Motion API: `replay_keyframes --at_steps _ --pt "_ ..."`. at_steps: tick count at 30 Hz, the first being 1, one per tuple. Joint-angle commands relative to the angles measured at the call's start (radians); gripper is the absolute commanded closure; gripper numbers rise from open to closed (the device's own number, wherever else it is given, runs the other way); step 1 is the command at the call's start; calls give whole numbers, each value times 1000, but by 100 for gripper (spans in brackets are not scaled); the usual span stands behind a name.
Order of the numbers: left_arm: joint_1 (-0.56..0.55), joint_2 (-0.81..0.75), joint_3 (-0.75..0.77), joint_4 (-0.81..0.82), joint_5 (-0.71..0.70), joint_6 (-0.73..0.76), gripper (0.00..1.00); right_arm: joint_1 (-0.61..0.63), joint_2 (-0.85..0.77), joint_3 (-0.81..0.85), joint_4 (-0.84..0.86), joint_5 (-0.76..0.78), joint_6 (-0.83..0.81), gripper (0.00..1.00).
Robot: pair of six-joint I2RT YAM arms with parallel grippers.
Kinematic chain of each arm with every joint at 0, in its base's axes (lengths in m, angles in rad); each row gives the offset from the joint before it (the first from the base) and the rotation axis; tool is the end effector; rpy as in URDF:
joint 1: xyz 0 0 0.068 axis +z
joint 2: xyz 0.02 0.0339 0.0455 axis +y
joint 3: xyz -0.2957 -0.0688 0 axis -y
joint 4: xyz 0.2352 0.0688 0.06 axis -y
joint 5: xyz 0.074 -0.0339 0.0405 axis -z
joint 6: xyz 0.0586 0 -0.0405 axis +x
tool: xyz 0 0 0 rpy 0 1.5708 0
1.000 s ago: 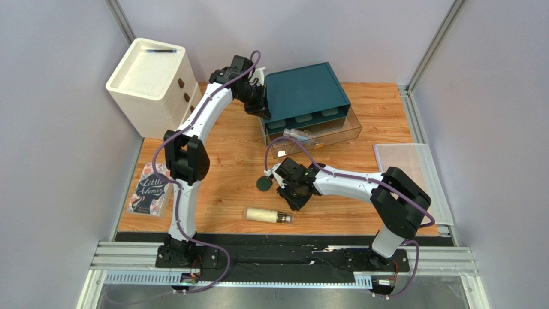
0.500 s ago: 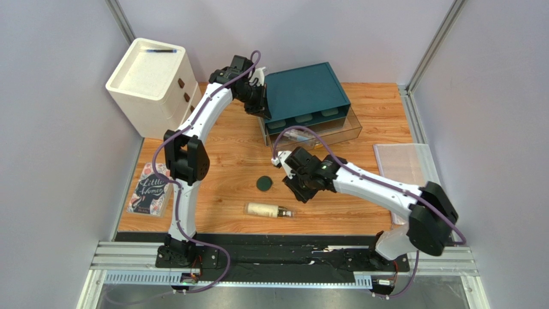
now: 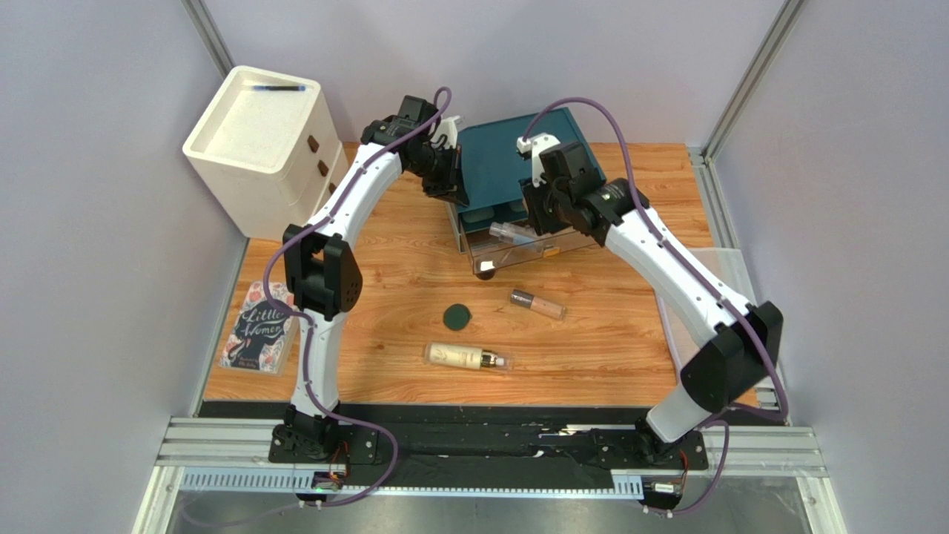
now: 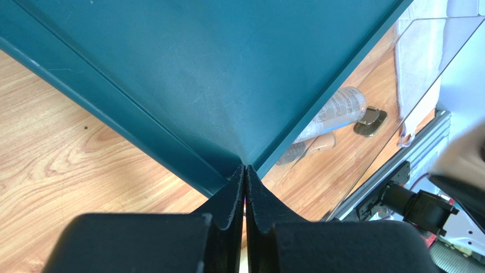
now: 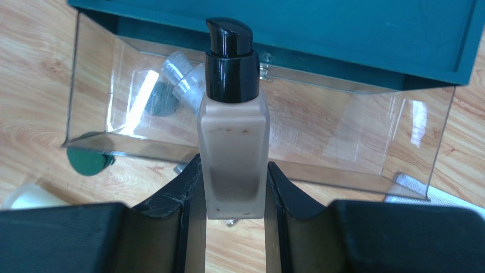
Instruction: Organize the makeup
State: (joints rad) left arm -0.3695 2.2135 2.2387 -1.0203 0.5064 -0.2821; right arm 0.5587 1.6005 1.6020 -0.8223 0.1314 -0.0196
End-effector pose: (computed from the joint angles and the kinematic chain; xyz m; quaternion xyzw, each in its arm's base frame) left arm 0.4551 -0.2067 0.3111 0.1116 0.9243 -0.3155 0.1835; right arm 0.3042 0.1811 0.3728 -0.2417 0.8968 0.0384 0.3685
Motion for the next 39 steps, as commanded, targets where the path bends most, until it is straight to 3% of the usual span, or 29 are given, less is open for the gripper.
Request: replay_keyframes --at_steps 1,9,11,13,14,22,31,36,39 --pt "-9 46 10 -119 -16 40 94 -31 102 95 -12 -30 -28 100" --pt "1 58 41 -133 -14 35 94 -101 185 65 -31 -10 14 99" --pt "1 57 39 -133 -17 34 94 -103 194 64 -37 8 14 65" --pt "1 55 38 -133 -17 32 94 -105 196 67 -38 28 14 45" --pt "1 55 38 -135 -20 32 94 -103 191 70 -40 46 14 2" --pt "3 54 35 -127 -20 29 94 -89 78 47 -15 -44 -17 0" --pt "4 52 21 -121 -16 29 94 16 -146 -172 -43 -182 -37 5" --pt "4 54 12 -109 6 21 94 174 -174 -266 -58 -231 -49 9" --pt "6 54 9 -100 36 1 94 303 -113 -286 -86 -207 -94 9"
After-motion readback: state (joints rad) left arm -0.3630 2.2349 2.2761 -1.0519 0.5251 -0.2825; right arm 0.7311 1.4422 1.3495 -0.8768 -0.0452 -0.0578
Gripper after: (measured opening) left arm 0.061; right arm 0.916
